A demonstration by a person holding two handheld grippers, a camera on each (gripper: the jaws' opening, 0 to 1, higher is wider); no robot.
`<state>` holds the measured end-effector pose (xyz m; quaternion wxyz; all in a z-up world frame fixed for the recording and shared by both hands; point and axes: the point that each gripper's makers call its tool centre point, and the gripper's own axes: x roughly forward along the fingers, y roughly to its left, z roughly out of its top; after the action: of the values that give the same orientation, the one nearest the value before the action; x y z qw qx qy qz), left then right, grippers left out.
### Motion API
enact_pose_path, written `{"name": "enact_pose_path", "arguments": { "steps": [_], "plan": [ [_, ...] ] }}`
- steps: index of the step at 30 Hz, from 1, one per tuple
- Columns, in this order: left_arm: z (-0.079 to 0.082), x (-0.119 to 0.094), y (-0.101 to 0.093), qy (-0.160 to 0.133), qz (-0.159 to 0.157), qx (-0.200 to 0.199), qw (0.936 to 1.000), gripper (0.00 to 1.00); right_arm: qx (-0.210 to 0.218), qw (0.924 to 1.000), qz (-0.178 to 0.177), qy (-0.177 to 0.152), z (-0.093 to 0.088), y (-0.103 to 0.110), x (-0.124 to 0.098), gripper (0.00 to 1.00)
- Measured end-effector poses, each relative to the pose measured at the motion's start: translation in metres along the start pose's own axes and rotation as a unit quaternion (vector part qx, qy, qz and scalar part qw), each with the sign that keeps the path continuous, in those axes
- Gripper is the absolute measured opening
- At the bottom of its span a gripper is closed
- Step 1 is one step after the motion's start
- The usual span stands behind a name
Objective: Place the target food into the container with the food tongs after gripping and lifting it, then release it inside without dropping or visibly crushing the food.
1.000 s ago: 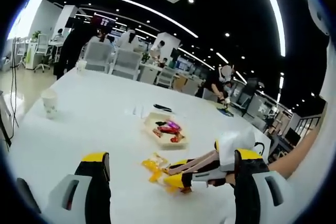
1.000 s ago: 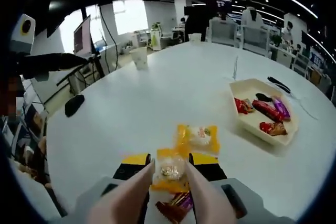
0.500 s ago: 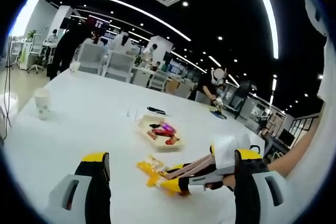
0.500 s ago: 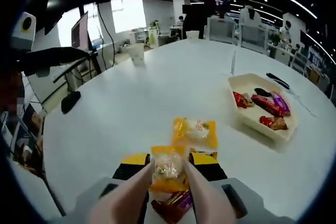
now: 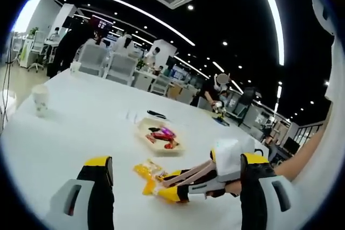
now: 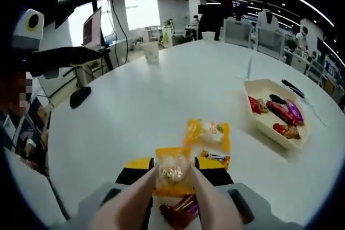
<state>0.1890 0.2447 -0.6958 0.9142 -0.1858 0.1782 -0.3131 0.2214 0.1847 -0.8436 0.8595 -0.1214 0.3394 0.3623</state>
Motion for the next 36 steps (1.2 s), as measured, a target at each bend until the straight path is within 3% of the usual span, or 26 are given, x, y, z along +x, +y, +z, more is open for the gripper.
{"name": "enact_pose_path", "arguments": {
  "steps": [4,7,11,12,14,15,18,19,21,23,28,31,36],
  "plan": [
    [-0.002,-0.004,0.007,0.003,0.013,-0.004,0.9999,0.99,-0.035,0.9993,-0.002,-0.013,-0.002,0.0,0.004,0.3],
    [-0.002,-0.004,0.009,-0.001,0.017,-0.007,0.9998,0.99,-0.011,0.9998,0.004,-0.018,-0.002,-0.004,0.003,0.3],
    [-0.005,0.002,0.007,0.005,0.013,-0.01,0.9998,0.98,-0.019,0.9996,0.01,-0.017,0.0,-0.005,0.002,0.29],
    [-0.005,0.004,0.004,0.007,0.011,-0.01,0.9999,0.98,-0.007,0.9999,0.01,-0.004,0.0,-0.006,0.0,0.29],
    [-0.003,0.005,0.002,0.007,0.014,-0.004,0.9999,0.99,0.024,0.9994,0.021,-0.009,0.003,-0.004,-0.001,0.29],
    [0.0,0.006,0.003,0.001,0.021,0.0,0.9998,0.99,0.035,0.9988,0.02,-0.03,0.01,-0.006,-0.003,0.29],
    [0.003,0.006,0.002,-0.01,0.026,-0.005,0.9996,0.98,0.02,0.9991,0.02,-0.03,0.011,-0.006,-0.003,0.3],
    [0.002,0.007,0.002,-0.009,0.028,-0.006,0.9995,0.98,-0.003,0.9996,0.024,-0.015,0.006,-0.006,0.003,0.3],
    [0.0,0.007,0.001,-0.004,0.03,-0.009,0.9995,0.97,-0.006,0.9996,0.026,-0.011,0.001,-0.006,0.008,0.3],
    [-0.002,0.007,0.0,-0.003,0.03,-0.009,0.9995,0.97,-0.008,0.9984,0.029,-0.048,0.009,-0.006,0.01,0.29],
    [-0.006,0.005,-0.002,0.0,0.032,-0.011,0.9994,0.98,-0.022,0.999,0.039,-0.003,0.007,-0.005,0.012,0.25],
    [-0.006,0.005,0.0,0.001,0.04,-0.012,0.9991,0.98,0.004,0.9994,0.034,0.008,0.006,-0.008,0.012,0.22],
    [0.005,0.001,-0.002,-0.018,0.051,-0.006,0.9985,0.97,0.094,0.994,0.054,0.013,0.005,-0.012,0.009,0.19]
  ]
}}
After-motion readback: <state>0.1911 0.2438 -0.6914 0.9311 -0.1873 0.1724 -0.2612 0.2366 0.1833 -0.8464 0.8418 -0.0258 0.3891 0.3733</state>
